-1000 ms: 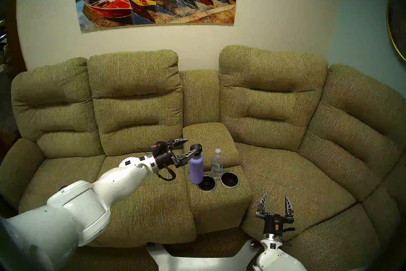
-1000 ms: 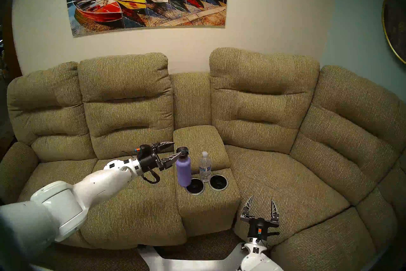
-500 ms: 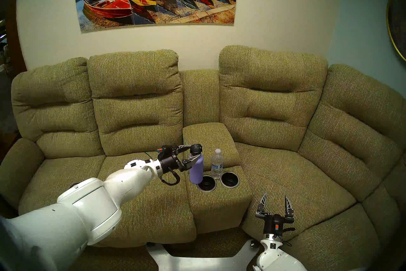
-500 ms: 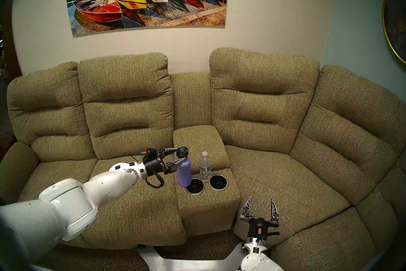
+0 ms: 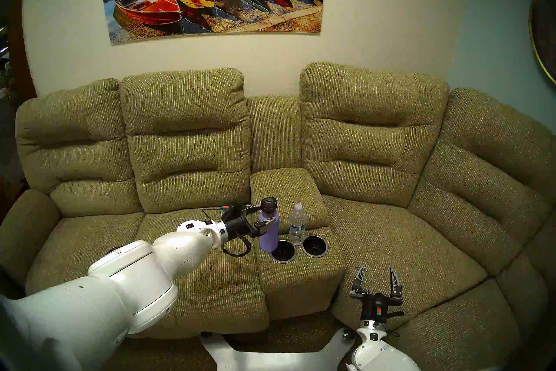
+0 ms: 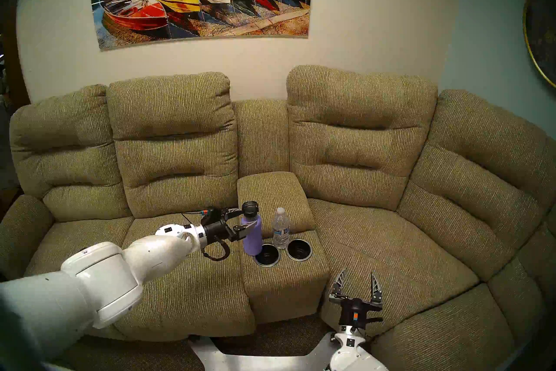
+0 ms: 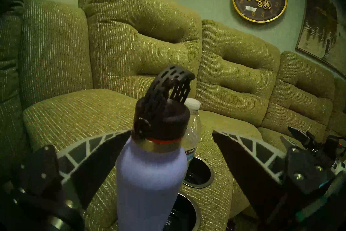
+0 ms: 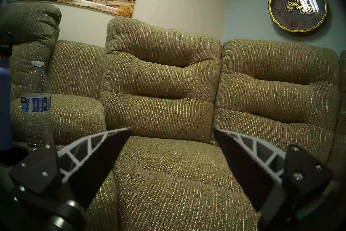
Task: Put bottles into cup holders
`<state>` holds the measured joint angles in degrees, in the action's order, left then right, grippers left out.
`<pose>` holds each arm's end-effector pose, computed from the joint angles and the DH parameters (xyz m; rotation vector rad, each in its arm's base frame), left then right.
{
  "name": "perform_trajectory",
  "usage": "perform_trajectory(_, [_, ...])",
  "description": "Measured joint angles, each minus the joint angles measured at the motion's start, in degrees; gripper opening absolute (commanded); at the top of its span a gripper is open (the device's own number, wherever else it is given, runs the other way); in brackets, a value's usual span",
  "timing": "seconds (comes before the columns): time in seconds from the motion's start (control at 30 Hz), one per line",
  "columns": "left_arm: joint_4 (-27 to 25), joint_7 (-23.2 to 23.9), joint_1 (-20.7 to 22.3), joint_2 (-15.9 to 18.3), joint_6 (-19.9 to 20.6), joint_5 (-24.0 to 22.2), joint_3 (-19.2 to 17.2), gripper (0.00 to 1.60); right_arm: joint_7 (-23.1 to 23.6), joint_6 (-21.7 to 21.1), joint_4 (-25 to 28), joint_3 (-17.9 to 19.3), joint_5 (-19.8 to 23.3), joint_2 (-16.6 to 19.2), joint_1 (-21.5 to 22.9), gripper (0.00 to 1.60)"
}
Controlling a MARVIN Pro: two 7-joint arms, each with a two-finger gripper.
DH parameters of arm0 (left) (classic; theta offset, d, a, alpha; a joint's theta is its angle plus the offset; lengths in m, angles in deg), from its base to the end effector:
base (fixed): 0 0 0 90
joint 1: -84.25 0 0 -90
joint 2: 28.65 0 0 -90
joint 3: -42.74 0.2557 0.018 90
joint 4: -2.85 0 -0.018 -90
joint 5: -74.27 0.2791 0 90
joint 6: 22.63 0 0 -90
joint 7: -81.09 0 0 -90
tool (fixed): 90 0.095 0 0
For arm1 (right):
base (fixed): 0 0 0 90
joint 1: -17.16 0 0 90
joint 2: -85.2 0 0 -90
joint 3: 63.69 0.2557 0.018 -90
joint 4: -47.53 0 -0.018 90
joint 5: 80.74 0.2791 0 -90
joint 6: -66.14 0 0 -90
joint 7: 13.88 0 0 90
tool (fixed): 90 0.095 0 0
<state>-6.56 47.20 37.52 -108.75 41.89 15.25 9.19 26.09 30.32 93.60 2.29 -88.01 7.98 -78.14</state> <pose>0.4383 -0.0221 -0.3848 1.8304 -0.6806 1.3913 0.2336 -0.0490 -0.4689 1.8159 -0.1293 2.0957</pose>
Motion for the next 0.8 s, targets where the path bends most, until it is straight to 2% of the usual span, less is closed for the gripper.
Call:
perform_trajectory(0.3, [1.81, -3.6, 0.96, -1.36, 1.71, 1.5, 0.98, 1.6, 0.0, 0.0, -0.1, -0.16, 0.07, 0.06, 0.07, 1.6])
perform_trajectory(0.33, [2.08, -4.14, 1.06, -1.51, 1.96, 1.7, 1.09, 1.56, 0.0, 0.0, -0.13, -0.19, 0.08, 0.07, 0.08, 1.6])
perform_trajectory(0.37, [2.21, -4.41, 1.11, -1.59, 2.08, 1.79, 1.14, 1.41, 0.0, 0.0, -0.14, -0.2, 0.09, 0.07, 0.08, 1.6])
perform_trajectory(0.4, [2.36, -4.74, 1.16, -1.68, 2.22, 1.93, 1.19, 1.16, 0.0, 0.0, -0.15, -0.21, 0.1, 0.08, 0.09, 1.6])
perform_trajectory(0.43, [2.56, -5.22, 1.24, -1.81, 2.44, 2.14, 1.26, 1.09, 0.0, 0.0, -0.17, -0.24, 0.11, 0.09, 0.1, 1.6])
perform_trajectory(0.47, [2.69, -5.51, 1.28, -1.9, 2.57, 2.25, 1.32, 0.9, 0.0, 0.0, -0.18, -0.25, 0.12, 0.09, 0.11, 1.6])
perform_trajectory(0.5, [2.78, -5.78, 1.32, -1.96, 2.66, 2.33, 1.35, 0.78, 0.0, 0.0, -0.19, -0.26, 0.13, 0.1, 0.12, 1.6])
perform_trajectory(0.57, [2.87, -6.45, 1.53, -2.12, 2.81, 2.5, 1.37, 0.72, 0.0, 0.0, -0.21, -0.29, 0.15, 0.11, 0.14, 1.6])
perform_trajectory(0.67, [2.89, -7.13, 1.81, -2.31, 2.9, 2.66, 1.39, 0.43, 0.0, 0.0, -0.24, -0.33, 0.18, 0.13, 0.16, 1.6])
perform_trajectory(0.7, [2.89, -7.4, 1.91, -2.37, 2.9, 2.73, 1.39, 0.39, 0.0, 0.0, -0.25, -0.35, 0.19, 0.13, 0.16, 1.6])
perform_trajectory(0.73, [2.89, -7.57, 1.99, -2.4, 2.9, 2.78, 1.39, 0.14, 0.0, 0.0, -0.26, -0.36, 0.2, 0.14, 0.17, 1.6])
perform_trajectory(0.8, [2.85, -7.95, 2.25, -2.42, 2.76, 2.84, 1.38, 0.01, 0.0, 0.0, -0.27, -0.4, 0.22, 0.15, 0.19, 1.6])
